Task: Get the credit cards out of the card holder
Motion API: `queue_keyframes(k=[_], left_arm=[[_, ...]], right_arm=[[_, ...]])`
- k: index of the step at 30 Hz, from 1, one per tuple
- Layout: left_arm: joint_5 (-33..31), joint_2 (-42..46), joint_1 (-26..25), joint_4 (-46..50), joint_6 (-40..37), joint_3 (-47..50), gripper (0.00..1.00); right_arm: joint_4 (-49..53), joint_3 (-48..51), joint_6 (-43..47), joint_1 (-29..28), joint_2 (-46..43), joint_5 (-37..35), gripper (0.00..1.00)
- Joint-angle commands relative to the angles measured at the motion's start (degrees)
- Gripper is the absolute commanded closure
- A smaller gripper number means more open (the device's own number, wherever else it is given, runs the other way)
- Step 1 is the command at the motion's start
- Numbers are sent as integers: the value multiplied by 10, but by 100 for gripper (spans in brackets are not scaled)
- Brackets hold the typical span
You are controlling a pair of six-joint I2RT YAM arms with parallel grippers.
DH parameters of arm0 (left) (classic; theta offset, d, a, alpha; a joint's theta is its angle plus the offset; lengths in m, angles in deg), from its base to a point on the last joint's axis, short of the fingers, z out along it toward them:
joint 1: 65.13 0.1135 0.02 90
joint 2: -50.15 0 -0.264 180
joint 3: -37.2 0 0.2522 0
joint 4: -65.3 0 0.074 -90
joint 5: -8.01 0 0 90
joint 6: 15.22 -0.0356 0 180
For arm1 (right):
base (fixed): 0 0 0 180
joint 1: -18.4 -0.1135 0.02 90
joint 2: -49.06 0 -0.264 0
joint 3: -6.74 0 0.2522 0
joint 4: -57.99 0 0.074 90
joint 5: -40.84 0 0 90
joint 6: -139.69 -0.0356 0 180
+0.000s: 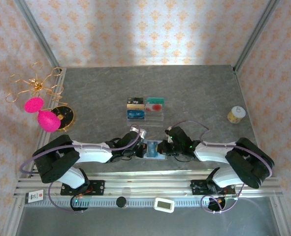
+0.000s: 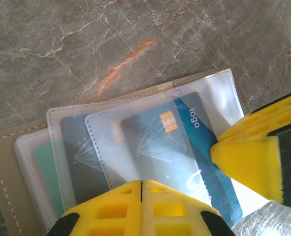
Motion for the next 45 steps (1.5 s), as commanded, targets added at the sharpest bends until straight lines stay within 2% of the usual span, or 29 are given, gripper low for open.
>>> queue_keyframes(k=[1, 6, 9, 13, 16, 20, 28, 33, 36, 41, 45], left_arm=[[-17, -8, 0, 26, 11, 26, 100], [-17, 3, 1, 18, 15, 43, 100], [-15, 12, 1, 12, 12, 40, 100], [-12, 8, 1, 16, 7, 29, 100], [-16, 3, 1, 18, 5, 25, 100], [-15, 4, 2, 14, 6, 25, 100], [-11, 29, 1, 36, 6, 20, 100], [-11, 38, 1, 47, 15, 29, 100], [-34, 70, 1, 63, 24, 34, 100], [-95, 144, 2, 113, 13, 29, 76], [-102, 177, 7, 114, 8, 33, 71]], right_arm=[[54, 10, 13, 6, -32, -36, 100], [68, 32, 11, 7, -57, -35, 100], [63, 20, 33, 7, -43, 4, 100], [35, -7, 71, 5, -4, 93, 100], [55, -34, 99, -10, 16, 123, 100], [76, -40, 100, -13, 6, 89, 100], [32, -46, 66, -18, 20, 44, 100], [52, -99, 87, -36, 59, 32, 100], [66, -118, 94, -37, 82, 17, 100], [69, -124, 100, -37, 90, 12, 100], [79, -132, 113, -38, 95, 13, 100]])
